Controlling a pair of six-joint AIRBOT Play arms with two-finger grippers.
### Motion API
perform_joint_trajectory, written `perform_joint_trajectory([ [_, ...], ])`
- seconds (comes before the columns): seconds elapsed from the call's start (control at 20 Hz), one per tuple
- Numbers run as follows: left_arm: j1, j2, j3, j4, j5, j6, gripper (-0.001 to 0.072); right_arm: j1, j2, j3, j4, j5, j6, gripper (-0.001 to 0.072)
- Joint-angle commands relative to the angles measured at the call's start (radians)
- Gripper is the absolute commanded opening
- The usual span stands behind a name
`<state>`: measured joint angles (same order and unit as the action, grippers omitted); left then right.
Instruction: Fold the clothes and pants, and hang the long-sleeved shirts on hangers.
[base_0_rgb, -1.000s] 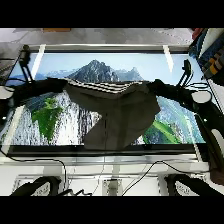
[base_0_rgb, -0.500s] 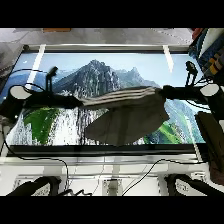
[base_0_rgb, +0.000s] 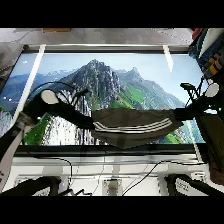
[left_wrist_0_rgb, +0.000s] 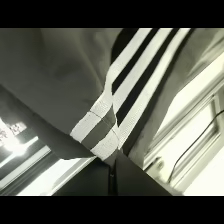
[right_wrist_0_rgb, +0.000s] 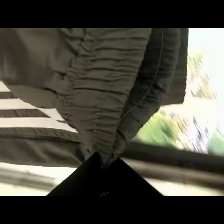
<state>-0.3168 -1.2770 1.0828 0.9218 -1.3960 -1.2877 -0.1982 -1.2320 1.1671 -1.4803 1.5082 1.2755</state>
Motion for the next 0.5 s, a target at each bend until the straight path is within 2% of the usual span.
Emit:
perform_joint_trajectory([
  [0.0,-0.075,-0.093,0.000,0.091,-0.006,-0.011,0.0004,-0.002,-0.007,0.000,-0.124,0.068,-0.001,0.0030],
  [0.05,-0.083,-0.128,0.000,0.096,-0.006,-0.011,0.0020,-0.002,-0.008,-0.004,-0.125,0.057,-0.003,0.0042],
  [0.1,-0.084,-0.163,0.000,0.092,-0.006,-0.011,0.0096,-0.002,-0.008,-0.010,-0.125,0.032,-0.003,0.0179],
  [0.15,-0.084,-0.191,0.000,0.091,-0.006,-0.011,0.0309,-0.002,-0.009,-0.013,-0.125,0.002,-0.003,0.0444],
  [0.2,-0.084,-0.217,0.000,0.088,-0.006,-0.012,0.0598,-0.002,-0.009,-0.013,-0.128,-0.028,-0.003,0.0514],
  [0.25,-0.084,-0.237,0.000,0.089,-0.006,-0.029,0.0707,-0.002,-0.009,-0.013,-0.142,-0.062,-0.003,0.0514],
  [0.4,-0.079,-0.254,0.002,0.089,0.016,-0.032,0.0692,-0.002,-0.010,-0.013,-0.200,-0.196,0.003,0.0502],
  [0.45,-0.073,-0.249,0.008,0.088,0.029,-0.033,0.0692,-0.015,-0.013,-0.013,-0.201,-0.240,0.017,0.0442],
])
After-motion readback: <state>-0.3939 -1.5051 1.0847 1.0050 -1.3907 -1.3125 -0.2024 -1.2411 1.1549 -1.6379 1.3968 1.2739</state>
